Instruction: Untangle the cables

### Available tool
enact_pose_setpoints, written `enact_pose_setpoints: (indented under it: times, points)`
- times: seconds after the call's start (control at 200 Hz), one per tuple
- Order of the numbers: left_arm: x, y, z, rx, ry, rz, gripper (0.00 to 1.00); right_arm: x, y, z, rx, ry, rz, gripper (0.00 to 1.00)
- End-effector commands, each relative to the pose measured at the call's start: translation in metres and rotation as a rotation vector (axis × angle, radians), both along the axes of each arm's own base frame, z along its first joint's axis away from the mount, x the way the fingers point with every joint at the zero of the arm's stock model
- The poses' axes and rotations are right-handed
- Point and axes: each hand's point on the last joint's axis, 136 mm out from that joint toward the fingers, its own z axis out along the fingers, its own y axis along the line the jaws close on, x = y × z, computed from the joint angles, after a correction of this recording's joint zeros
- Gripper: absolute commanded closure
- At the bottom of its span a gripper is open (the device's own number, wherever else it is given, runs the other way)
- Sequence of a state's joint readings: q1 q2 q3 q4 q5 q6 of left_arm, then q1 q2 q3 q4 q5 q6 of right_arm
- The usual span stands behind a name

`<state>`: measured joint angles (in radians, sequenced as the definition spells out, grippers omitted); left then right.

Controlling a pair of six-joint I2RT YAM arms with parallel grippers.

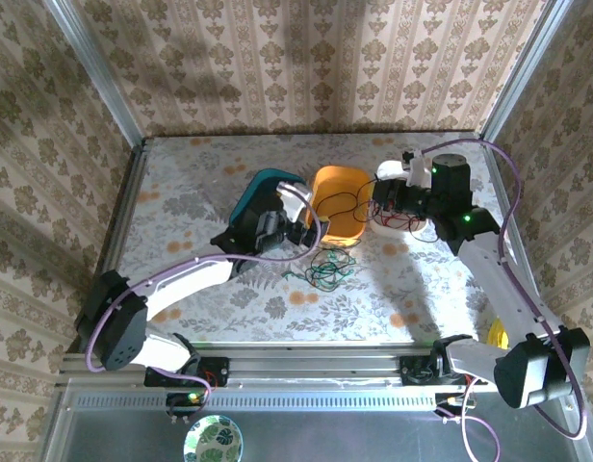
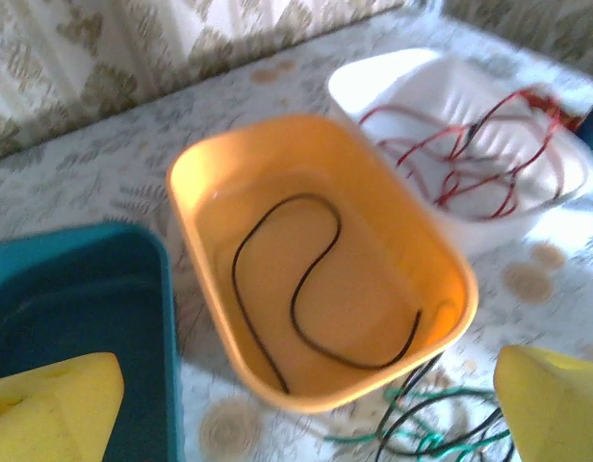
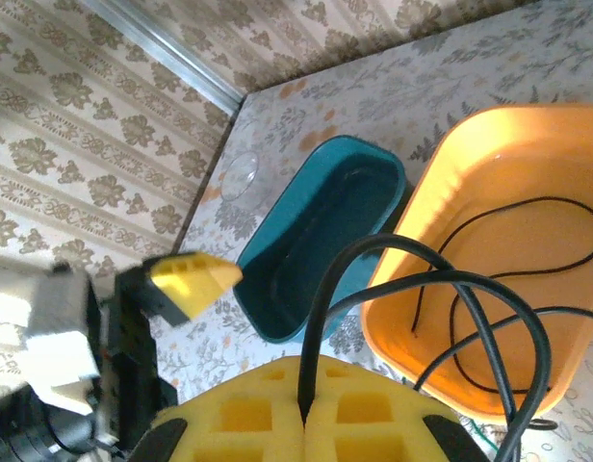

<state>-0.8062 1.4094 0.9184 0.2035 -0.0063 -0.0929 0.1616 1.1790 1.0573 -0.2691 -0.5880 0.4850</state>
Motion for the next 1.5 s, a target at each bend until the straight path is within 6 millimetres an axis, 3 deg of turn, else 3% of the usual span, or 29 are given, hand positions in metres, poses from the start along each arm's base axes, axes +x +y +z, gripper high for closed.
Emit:
enact_pose_setpoints:
  times: [0.0, 0.15, 0.315, 0.74, 0.95, 1.095, 1.19, 1.265, 1.355, 1.435, 1.49]
  points:
    - [-0.018, -0.024, 0.029, -0.086, 0.044, -0.201, 0.0, -0.009, 0.011, 0.003, 0.057, 0.032, 0.074, 1.0]
    - [-0.029, -0.051, 0.04, -0.131, 0.101, -0.354, 0.0, -0.012, 0.018, 0.007, 0.102, 0.042, 0.121, 1.0]
    - [-0.036, -0.069, 0.037, -0.173, 0.175, -0.441, 0.0, -0.016, 0.022, 0.008, 0.116, 0.046, 0.148, 1.0]
    - [-0.025, -0.086, 0.04, -0.234, 0.192, -0.453, 0.03, -0.024, 0.029, 0.012, 0.126, 0.044, 0.191, 1.0]
    - [-0.013, -0.096, 0.031, -0.242, 0.247, -0.419, 0.35, -0.025, 0.034, 0.014, 0.127, 0.038, 0.207, 1.0]
    - [-0.008, -0.102, 0.027, -0.244, 0.242, -0.383, 0.79, -0.024, 0.035, 0.009, 0.126, 0.049, 0.205, 1.0]
    - [-0.005, -0.1, 0.029, -0.246, 0.237, -0.358, 0.98, -0.026, 0.036, 0.006, 0.119, 0.055, 0.214, 1.0]
    - [-0.001, -0.094, 0.033, -0.257, 0.225, -0.334, 1.0, -0.03, 0.038, 0.003, 0.101, 0.062, 0.231, 1.0]
    - [0.002, -0.089, 0.039, -0.292, 0.233, -0.333, 1.0, -0.038, 0.042, -0.003, 0.08, 0.089, 0.279, 0.9]
    - [0.004, -0.084, 0.041, -0.3, 0.234, -0.328, 1.0, -0.046, 0.042, -0.004, 0.055, 0.099, 0.305, 0.63]
    - [0.005, -0.08, 0.043, -0.301, 0.231, -0.324, 1.0, -0.043, 0.034, -0.002, 0.025, 0.078, 0.264, 0.51]
